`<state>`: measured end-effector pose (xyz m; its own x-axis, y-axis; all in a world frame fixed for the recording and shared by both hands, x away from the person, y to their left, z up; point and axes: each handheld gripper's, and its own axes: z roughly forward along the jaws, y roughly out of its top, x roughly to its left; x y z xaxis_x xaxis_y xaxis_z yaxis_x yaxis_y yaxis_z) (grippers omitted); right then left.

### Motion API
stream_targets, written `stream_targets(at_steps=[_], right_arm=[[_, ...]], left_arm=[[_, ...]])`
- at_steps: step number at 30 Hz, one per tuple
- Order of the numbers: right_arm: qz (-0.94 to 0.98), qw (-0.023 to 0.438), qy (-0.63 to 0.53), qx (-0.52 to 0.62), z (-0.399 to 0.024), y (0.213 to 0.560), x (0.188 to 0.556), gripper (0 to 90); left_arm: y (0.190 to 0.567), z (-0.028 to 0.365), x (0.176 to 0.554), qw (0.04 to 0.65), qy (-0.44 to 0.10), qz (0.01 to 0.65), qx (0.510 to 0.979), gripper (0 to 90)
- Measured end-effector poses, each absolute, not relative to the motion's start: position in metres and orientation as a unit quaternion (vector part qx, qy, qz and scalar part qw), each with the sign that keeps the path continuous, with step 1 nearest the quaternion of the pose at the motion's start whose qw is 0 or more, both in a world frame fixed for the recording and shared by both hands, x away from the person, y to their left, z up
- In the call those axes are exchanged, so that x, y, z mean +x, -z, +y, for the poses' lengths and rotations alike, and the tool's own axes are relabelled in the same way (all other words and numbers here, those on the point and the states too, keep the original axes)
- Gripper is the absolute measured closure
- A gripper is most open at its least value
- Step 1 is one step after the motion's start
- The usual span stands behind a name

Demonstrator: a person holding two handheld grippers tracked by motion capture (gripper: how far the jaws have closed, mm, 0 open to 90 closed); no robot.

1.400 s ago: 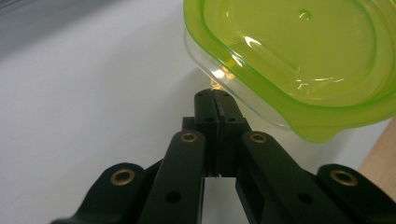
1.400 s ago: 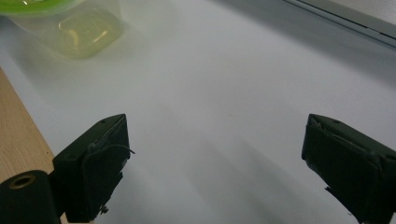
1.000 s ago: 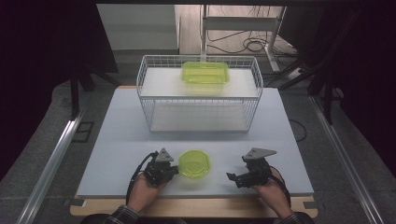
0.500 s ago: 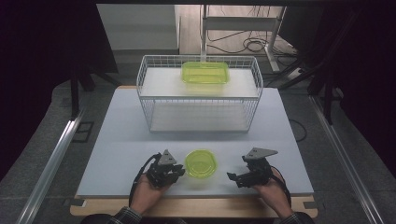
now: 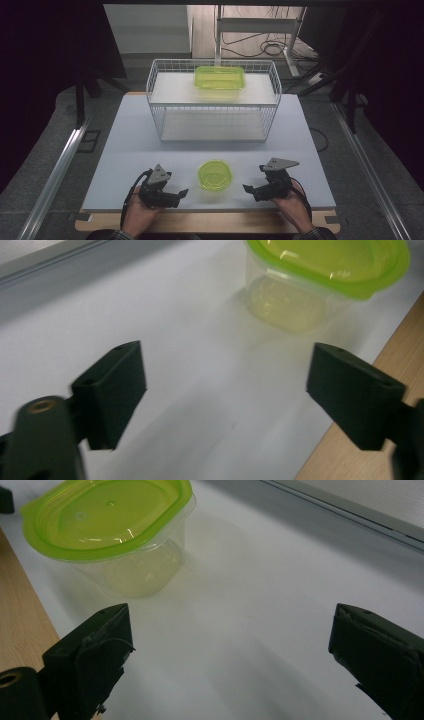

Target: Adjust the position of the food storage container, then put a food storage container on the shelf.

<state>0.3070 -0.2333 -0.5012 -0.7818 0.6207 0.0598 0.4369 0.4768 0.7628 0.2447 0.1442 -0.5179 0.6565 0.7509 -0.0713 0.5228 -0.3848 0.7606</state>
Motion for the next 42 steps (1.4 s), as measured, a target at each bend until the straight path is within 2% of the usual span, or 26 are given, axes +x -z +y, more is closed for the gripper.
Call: stream_targets(at_steps=[5,18,28,31,35,37,42], right_arm=[[0.851,0.109,-0.409,0.309,-0.233,0.501,0.307,3.4],[0.844,0.108,-0.417,0.32,-0.232,0.501,0.309,2.9],[0.828,0.076,-0.437,0.343,-0.227,0.492,0.317,0.9],[0.825,0.066,-0.442,0.347,-0.224,0.488,0.32,2.9],[0.818,0.044,-0.45,0.354,-0.22,0.482,0.324,10.6],[0.82,0.022,-0.45,0.353,-0.216,0.481,0.328,17.9],[0.827,0.012,-0.44,0.35,-0.21,0.481,0.333,24.0]], left_arm=[[0.524,0.146,0.234,0.375,-0.165,0.378,0.83,4.9],[0.528,0.156,0.23,0.387,-0.17,0.382,0.822,3.2],[0.529,0.155,0.23,0.378,-0.187,0.378,0.824,2.9],[0.529,0.155,0.23,0.379,-0.188,0.378,0.823,3.0],[0.529,0.154,0.23,0.377,-0.191,0.377,0.824,3.0],[0.529,0.154,0.23,0.375,-0.193,0.375,0.825,3.0],[0.53,0.153,0.23,0.37,-0.196,0.373,0.828,3.1]])
